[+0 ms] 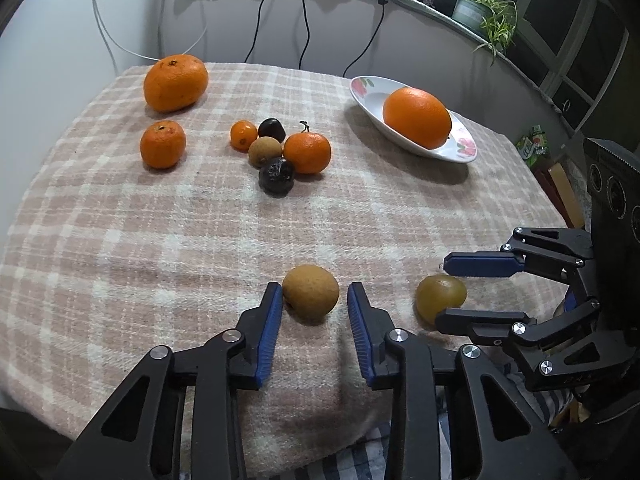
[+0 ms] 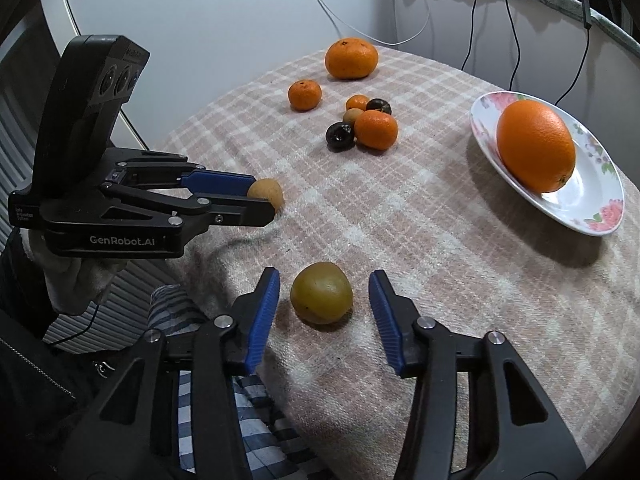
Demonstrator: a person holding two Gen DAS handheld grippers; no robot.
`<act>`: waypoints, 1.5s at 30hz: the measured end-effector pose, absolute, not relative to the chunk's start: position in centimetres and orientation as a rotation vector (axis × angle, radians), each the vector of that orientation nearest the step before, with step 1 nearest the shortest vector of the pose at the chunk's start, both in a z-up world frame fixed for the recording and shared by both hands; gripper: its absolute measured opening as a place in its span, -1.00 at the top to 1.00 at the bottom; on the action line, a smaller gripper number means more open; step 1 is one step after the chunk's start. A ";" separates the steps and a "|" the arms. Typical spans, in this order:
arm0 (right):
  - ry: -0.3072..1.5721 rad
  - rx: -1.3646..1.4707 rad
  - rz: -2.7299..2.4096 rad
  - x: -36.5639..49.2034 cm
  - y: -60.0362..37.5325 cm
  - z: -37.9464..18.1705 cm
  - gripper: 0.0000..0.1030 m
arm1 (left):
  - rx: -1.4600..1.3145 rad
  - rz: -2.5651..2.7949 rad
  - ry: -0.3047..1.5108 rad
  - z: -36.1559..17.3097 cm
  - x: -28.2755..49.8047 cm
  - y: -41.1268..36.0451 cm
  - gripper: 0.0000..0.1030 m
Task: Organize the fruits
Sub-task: 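Reach the right gripper to a brown kiwi fruit and grasp it, then carry the kiwi fruit with the right gripper and drop it onto the plate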
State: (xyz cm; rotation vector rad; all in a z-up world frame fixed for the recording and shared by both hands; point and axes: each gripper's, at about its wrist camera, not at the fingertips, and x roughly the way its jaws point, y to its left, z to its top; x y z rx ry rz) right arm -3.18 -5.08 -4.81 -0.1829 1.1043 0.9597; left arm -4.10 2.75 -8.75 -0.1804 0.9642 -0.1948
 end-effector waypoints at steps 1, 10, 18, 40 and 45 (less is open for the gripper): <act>1.108 -0.184 0.963 -3.2 -5.0 -4.9 0.10 | -0.180 -0.193 0.964 -8.8 -4.1 2.8 0.42; 1.137 -0.176 0.971 -2.8 -4.7 -5.6 0.30 | -0.186 -0.188 0.961 -9.0 -4.1 2.9 0.47; 1.140 -0.151 0.978 -2.8 -5.0 -5.5 0.41 | -0.201 -0.187 0.950 -8.7 -4.0 3.1 0.47; 1.067 -0.044 0.832 1.4 -10.3 -3.6 0.41 | -0.165 -0.229 0.851 -5.7 0.5 1.9 0.47; 1.045 -0.020 0.782 2.7 -12.0 -3.1 0.41 | -0.154 -0.248 0.830 -5.1 2.5 1.5 0.47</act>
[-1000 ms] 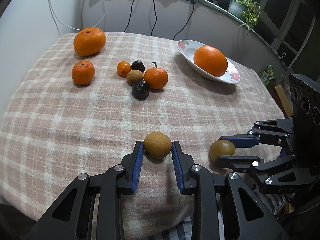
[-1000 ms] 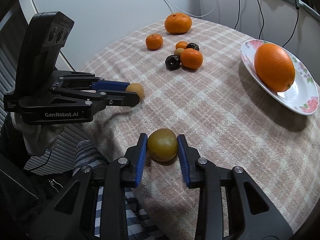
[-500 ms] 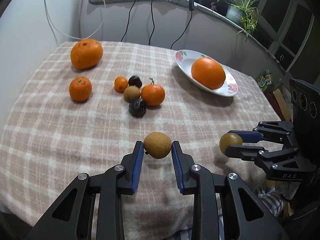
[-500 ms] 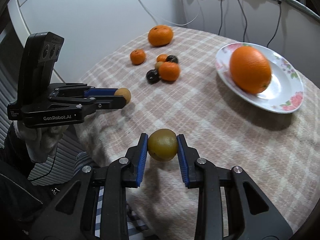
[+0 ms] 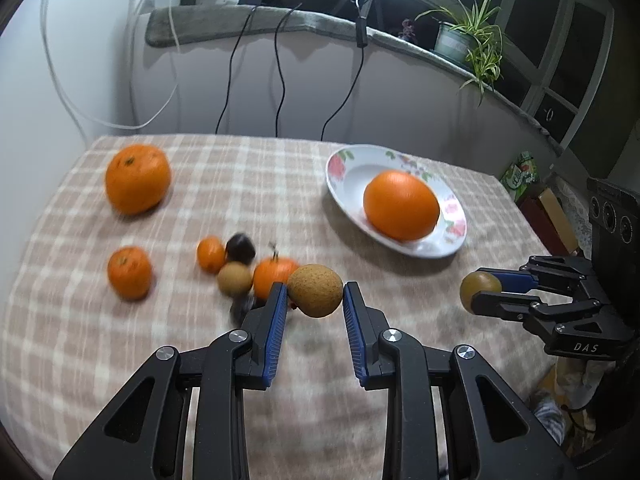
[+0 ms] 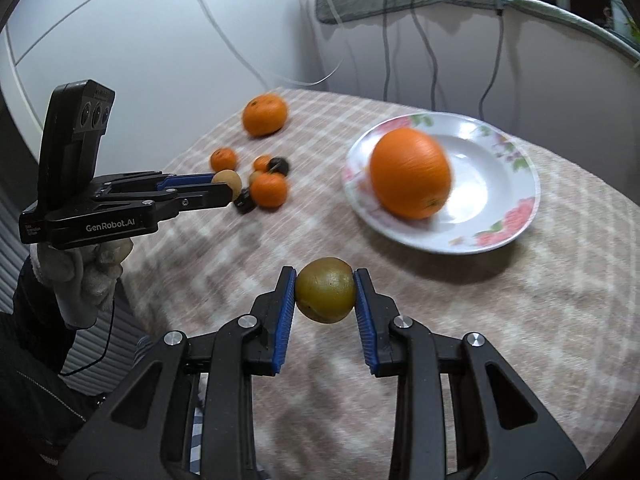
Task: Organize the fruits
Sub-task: 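Carry the kiwi fruit with the right gripper and drop it onto the plate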
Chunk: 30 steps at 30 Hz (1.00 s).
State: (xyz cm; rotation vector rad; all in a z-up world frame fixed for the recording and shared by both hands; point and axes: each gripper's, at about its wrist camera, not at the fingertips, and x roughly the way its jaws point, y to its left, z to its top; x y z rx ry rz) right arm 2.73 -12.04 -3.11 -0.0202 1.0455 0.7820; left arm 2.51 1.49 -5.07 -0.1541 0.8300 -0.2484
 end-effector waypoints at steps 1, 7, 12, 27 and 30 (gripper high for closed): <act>1.041 -0.017 0.772 3.0 -12.3 -3.0 0.41 | -0.151 -0.256 0.827 -4.9 3.0 1.4 0.47; 1.011 -0.007 0.699 4.9 -14.5 -2.6 0.41 | -0.148 -0.277 0.808 -4.3 5.5 0.8 0.47; 0.989 -0.004 0.640 6.3 -15.9 -2.6 0.41 | -0.146 -0.307 0.806 -4.1 7.7 -0.1 0.47; 0.986 -0.036 0.560 10.6 -17.4 -4.2 0.41 | -0.118 -0.300 0.830 -5.0 13.2 -1.7 0.47; 0.985 -0.050 0.552 11.5 -17.4 -4.5 0.41 | -0.111 -0.290 0.845 -5.4 14.2 -1.8 0.47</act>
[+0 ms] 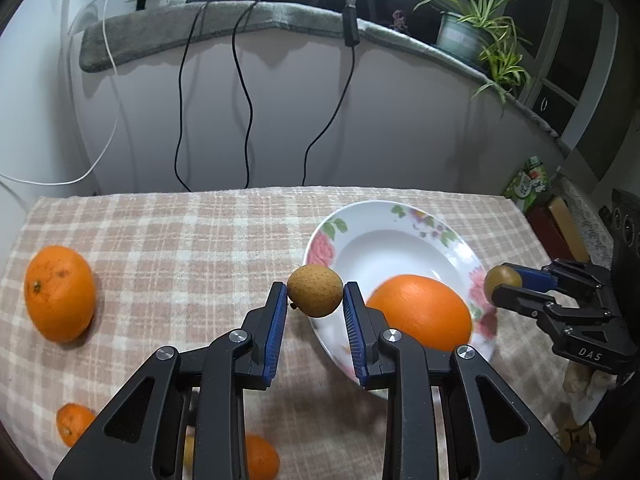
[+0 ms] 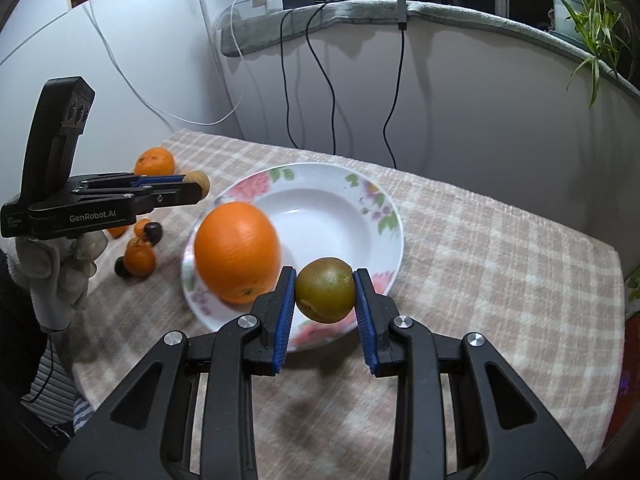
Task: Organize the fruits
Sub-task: 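Carry the kiwi fruit with the right gripper and drop it onto the plate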
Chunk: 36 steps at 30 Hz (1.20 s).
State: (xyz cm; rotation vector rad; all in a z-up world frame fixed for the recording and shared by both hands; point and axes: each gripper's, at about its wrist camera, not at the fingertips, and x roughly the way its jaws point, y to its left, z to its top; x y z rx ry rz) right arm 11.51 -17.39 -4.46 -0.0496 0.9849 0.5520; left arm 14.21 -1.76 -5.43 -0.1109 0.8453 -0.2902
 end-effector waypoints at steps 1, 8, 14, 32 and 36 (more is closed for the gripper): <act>0.986 -0.051 0.550 11.8 -17.4 -4.6 0.41 | -0.109 -0.289 0.847 -5.5 14.4 -1.8 0.47; 0.994 -0.064 0.543 13.3 -17.5 -5.3 0.41 | -0.088 -0.280 0.862 -5.8 15.4 -2.0 0.47; 0.999 -0.069 0.543 13.9 -17.5 -5.7 0.41 | -0.076 -0.281 0.867 -5.8 16.0 -2.3 0.47; 0.976 -0.099 0.540 13.9 -17.2 -5.8 -0.03 | -0.067 -0.274 0.863 -5.4 16.5 -3.0 -0.13; 0.943 -0.096 0.543 13.7 -17.3 -5.2 -0.57 | -0.067 -0.266 0.855 -5.2 16.4 -2.9 -0.36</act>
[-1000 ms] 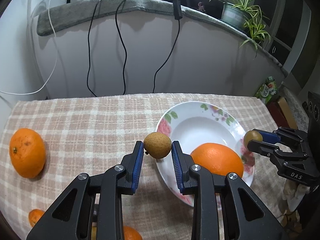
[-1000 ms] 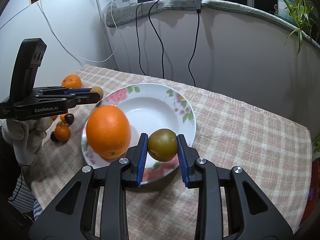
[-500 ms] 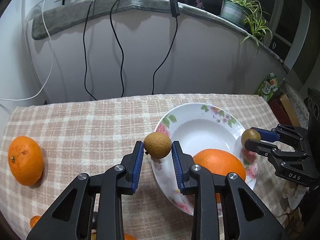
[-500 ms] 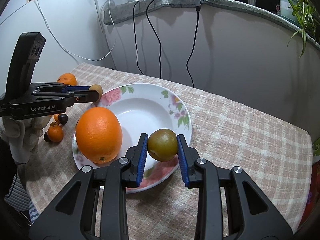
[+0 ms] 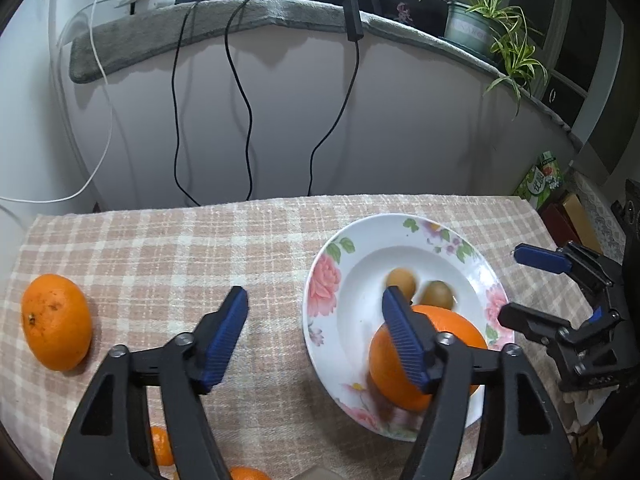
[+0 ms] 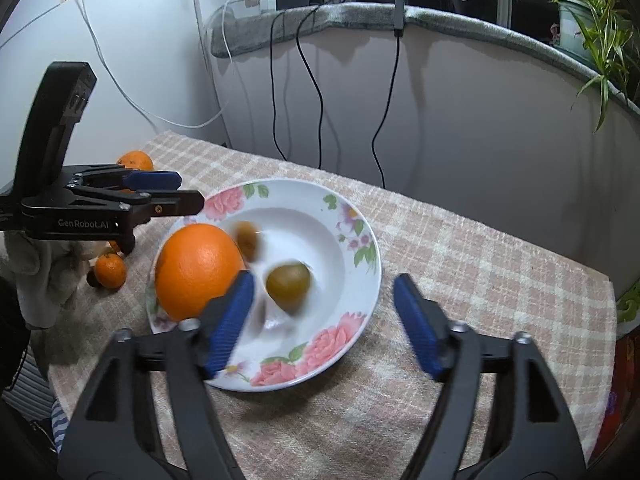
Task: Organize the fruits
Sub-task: 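Carry the kiwi fruit with the right gripper and drop it onto the plate, then move the right gripper back to the fruit pile and grasp a mandarin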
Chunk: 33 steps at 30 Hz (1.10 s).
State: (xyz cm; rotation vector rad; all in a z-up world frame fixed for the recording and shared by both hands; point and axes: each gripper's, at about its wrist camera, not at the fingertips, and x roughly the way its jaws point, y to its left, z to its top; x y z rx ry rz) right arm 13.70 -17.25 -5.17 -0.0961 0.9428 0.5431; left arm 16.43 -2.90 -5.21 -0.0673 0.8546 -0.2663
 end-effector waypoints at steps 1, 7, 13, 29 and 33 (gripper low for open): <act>0.938 -0.095 0.545 13.7 -17.2 -5.1 -0.64 | -0.067 -0.268 0.854 -5.2 16.4 -2.9 -0.37; 0.912 -0.116 0.541 13.3 -16.9 -4.4 -0.76 | -0.063 -0.267 0.841 -4.9 16.0 -3.0 -0.56; 0.913 -0.126 0.537 13.1 -16.6 -4.2 -0.76 | -0.064 -0.264 0.834 -4.5 15.7 -2.8 -0.56; 0.870 -0.138 0.582 10.5 -15.1 -1.4 -0.76 | -0.085 -0.212 0.777 -2.2 12.2 0.0 -0.56; 0.858 -0.145 0.608 9.6 -14.3 -0.7 -0.76 | -0.100 -0.180 0.759 -1.7 10.9 1.7 -0.56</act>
